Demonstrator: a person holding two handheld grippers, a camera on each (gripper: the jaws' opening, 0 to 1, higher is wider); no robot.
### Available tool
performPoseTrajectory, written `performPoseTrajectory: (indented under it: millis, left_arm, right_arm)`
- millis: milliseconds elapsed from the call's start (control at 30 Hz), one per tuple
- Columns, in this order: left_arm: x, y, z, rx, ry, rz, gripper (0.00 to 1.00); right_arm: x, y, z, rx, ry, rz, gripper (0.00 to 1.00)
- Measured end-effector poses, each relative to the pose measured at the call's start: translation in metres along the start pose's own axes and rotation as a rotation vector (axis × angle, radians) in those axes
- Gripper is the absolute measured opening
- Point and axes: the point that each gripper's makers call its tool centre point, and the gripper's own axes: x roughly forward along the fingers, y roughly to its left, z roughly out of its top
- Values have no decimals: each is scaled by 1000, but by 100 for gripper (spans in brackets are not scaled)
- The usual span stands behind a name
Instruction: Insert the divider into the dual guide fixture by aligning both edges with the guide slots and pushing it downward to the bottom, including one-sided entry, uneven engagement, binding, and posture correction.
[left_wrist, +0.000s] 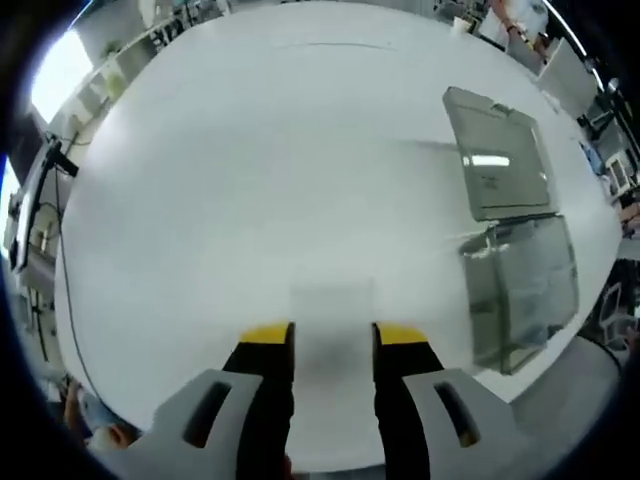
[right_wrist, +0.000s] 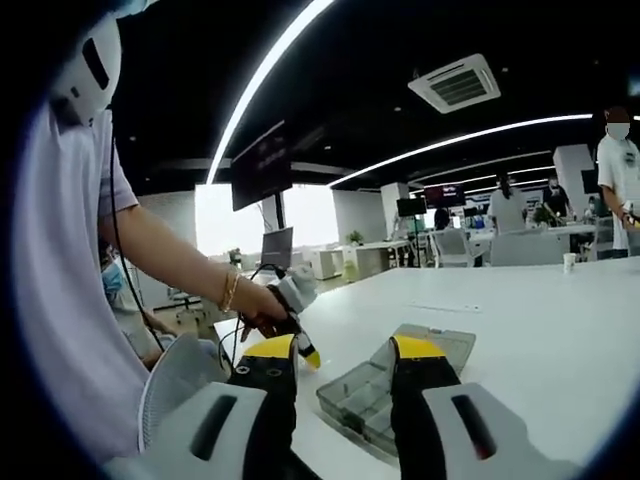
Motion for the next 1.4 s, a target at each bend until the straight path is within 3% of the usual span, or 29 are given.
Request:
performPoseTrajectory:
  millis: [367, 633, 700, 900, 1200, 1400]
  left_arm:
    - [-23, -13, 16, -1, -231, -83, 28]
    - [-57, -42, 39, 95, -426, -194, 28]
    - [-69, -54, 51, 141, -516, -248, 28]
    - [-99, -81, 67, 287, -631, -268, 28]
    - [-135, -132, 73, 476, -746, -306, 28]
    - [-151, -173, 69, 675, -816, -315, 28]
  right_arm:
    - [1, -1, -2, 12, 13, -1, 32]
    - [2, -3, -1, 45, 22, 5, 32]
    - [2, -5, -2, 49, 33, 5, 30]
    - [5, -19, 8, 36, 72, -2, 21]
    - [18, -32, 34, 2, 142, -13, 10]
    - [30, -43, 37, 22, 215, -9, 10]
